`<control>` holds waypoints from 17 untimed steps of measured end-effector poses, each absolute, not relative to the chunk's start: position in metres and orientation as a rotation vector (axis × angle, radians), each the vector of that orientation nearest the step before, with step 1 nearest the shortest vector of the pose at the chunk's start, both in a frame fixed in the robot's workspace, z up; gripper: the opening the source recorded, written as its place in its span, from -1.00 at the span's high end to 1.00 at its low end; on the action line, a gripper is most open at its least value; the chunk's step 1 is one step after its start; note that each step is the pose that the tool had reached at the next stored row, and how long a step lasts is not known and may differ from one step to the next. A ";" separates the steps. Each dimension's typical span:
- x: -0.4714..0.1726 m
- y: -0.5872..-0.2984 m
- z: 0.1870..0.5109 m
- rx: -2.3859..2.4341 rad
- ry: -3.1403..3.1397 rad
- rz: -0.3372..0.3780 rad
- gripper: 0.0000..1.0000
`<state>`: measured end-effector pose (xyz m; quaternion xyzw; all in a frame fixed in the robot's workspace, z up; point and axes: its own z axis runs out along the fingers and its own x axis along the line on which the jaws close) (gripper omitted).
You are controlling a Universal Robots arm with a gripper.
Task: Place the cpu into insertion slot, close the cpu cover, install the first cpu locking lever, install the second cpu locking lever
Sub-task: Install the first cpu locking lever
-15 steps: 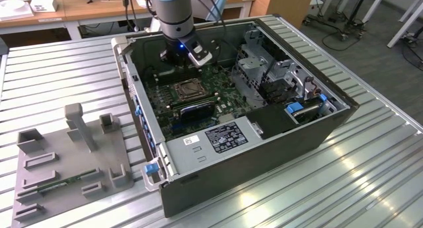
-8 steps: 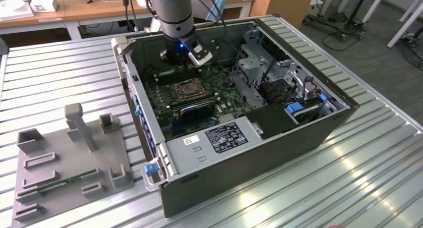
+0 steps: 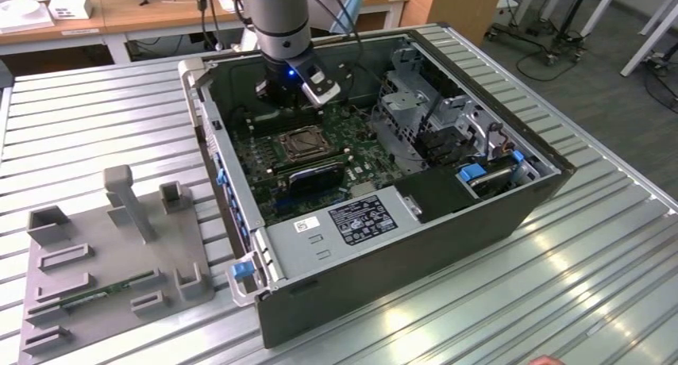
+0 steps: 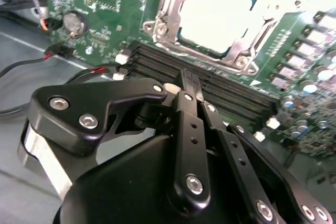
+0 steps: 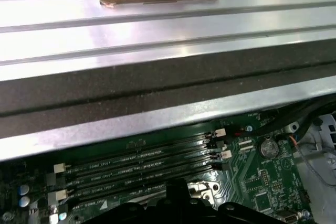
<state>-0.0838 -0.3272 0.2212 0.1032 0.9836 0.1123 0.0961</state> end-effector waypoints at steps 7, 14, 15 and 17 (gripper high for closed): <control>-0.084 -0.327 0.221 0.259 2.961 0.264 0.79; -0.083 -0.327 0.221 0.223 3.013 0.206 0.79; -0.083 -0.327 0.221 0.220 3.021 0.201 0.79; -0.083 -0.327 0.221 0.216 3.038 0.189 0.79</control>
